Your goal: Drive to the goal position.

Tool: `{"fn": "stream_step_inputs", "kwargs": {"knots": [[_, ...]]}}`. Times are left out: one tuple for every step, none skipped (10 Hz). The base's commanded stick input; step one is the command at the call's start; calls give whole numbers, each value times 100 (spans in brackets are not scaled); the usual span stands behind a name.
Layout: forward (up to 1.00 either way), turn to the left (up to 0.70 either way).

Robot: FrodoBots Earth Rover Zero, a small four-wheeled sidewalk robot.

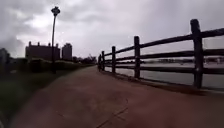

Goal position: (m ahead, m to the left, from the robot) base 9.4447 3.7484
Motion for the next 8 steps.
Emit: {"fn": "stream_step_inputs", "kwargs": {"knots": [[100, 0], [100, 0], [100, 0], [100, 31], [100, 40], [100, 40], [100, 40], [100, 37]]}}
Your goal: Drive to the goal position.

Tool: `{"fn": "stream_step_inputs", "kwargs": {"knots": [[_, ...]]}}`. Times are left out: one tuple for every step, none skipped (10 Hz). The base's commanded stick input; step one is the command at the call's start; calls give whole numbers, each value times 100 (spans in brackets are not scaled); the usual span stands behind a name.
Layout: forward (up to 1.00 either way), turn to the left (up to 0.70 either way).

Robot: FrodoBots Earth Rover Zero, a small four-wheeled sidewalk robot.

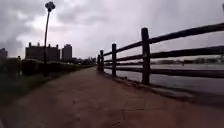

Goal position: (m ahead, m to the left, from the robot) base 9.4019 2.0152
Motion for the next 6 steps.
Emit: {"fn": "stream_step_inputs", "kwargs": {"knots": [[100, 11], [100, 0], [100, 0], [100, 0], [100, 0], [100, 0]]}}
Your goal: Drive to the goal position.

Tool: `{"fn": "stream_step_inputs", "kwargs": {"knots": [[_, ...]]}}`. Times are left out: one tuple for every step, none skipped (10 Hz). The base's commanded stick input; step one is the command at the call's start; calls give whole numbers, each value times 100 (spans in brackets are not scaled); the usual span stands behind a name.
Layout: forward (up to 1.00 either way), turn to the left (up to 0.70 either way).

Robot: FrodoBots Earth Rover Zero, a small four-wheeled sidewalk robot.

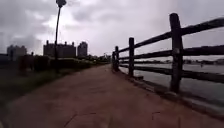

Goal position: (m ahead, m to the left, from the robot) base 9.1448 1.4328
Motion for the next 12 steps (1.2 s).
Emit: {"fn": "stream_step_inputs", "kwargs": {"knots": [[100, 0], [100, 3], [100, 18], [100, 40], [100, 40], [100, 40], [100, 36], [100, 28], [100, 0], [100, 0], [100, 0], [100, 0]]}}
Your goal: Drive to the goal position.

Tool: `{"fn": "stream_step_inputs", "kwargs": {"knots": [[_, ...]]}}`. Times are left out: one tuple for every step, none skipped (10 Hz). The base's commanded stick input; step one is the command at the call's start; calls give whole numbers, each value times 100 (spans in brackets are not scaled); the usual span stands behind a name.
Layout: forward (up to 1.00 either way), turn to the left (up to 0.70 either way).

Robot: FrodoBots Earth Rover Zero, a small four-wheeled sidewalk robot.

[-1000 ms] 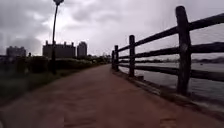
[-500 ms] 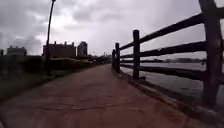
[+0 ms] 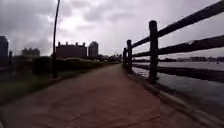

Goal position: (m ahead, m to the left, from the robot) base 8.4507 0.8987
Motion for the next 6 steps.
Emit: {"fn": "stream_step_inputs", "kwargs": {"knots": [[100, 0], [100, 0], [100, 0], [100, 0], [100, 0], [100, 0]]}}
